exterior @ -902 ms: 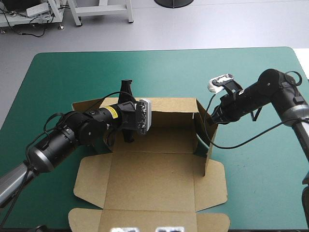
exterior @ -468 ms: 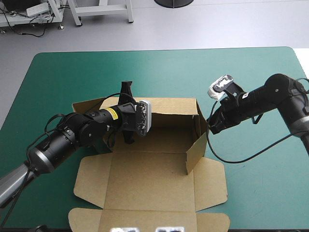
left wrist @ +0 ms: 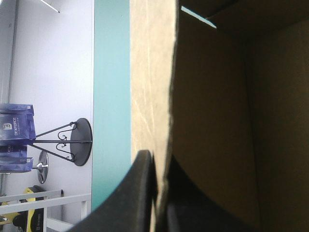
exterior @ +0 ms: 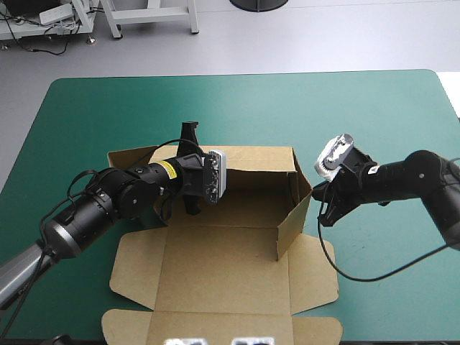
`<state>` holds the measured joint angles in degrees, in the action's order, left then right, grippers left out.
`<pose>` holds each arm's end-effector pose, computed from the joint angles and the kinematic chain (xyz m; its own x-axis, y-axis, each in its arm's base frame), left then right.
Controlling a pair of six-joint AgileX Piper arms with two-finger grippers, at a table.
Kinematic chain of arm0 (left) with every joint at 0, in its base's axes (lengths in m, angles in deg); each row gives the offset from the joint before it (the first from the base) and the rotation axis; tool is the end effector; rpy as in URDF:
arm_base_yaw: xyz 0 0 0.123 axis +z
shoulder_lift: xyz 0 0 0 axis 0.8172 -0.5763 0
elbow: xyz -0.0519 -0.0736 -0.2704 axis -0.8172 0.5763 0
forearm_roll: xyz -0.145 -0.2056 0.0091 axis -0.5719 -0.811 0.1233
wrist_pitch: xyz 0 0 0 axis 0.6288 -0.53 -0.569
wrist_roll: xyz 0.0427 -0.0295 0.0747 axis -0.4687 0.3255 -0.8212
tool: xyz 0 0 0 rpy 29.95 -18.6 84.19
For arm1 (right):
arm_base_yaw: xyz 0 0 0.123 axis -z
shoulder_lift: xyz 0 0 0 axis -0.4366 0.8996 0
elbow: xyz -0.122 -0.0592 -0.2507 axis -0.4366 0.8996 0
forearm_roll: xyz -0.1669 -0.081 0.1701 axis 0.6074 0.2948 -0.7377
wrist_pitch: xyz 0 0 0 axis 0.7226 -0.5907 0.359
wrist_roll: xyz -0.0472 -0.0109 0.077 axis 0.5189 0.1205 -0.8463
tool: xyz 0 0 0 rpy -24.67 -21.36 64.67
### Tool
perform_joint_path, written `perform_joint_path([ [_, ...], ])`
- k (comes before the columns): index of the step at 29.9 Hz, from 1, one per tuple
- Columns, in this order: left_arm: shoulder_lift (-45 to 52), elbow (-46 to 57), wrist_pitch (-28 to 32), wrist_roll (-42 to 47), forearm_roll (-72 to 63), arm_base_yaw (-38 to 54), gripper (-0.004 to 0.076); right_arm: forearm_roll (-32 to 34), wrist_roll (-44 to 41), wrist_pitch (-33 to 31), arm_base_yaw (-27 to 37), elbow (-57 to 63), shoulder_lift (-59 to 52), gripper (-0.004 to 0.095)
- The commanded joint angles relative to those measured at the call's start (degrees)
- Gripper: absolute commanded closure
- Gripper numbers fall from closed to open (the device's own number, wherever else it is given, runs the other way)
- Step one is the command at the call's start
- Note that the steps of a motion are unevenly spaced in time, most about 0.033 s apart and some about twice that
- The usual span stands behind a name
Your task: Fold the box
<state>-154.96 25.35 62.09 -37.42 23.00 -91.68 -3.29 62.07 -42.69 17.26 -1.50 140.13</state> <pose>0.2339 -0.1844 0.3512 0.4232 0.8091 -0.4077 0.6330 0.0580 0.7720 0.2304 0.0790 0.3310 -0.4360 -0.5840 -0.6847 -0.7994 0.6008 -0.0035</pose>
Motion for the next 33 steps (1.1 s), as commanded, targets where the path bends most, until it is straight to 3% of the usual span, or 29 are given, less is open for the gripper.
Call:
perform_joint_path([
  [1,1.5,-1.0,1.1,0.8,-2.5,-0.4,0.0707,-2.4,2.1,6.1,-1.7,2.9,-4.7,0.0719],
  [7,1.5,-1.0,0.8,0.8,-4.0,-0.4,0.0707,0.4,-0.3,11.0,-5.9,5.9,-7.2,0.0435],
  [11,1.5,-1.0,0.5,1.0,-4.4,-0.5,0.0707,2.2,-1.2,11.8,-8.8,6.2,-6.8,0.0338],
  [18,1.4,1.2,0.5,0.8,-3.3,-3.0,0.0707,1.2,-2.6,14.0,-9.8,6.8,-6.8,0.0278],
  [26,0.9,3.2,3.1,1.7,-3.7,-3.4,0.0707,0.4,-3.0,14.0,-11.2,6.9,-6.6,0.0274],
  [33,-0.1,3.2,1.9,2.7,-4.2,-3.4,0.0707,-1.3,-3.7,19.7,-13.7,9.0,-3.8,0.0274],
])
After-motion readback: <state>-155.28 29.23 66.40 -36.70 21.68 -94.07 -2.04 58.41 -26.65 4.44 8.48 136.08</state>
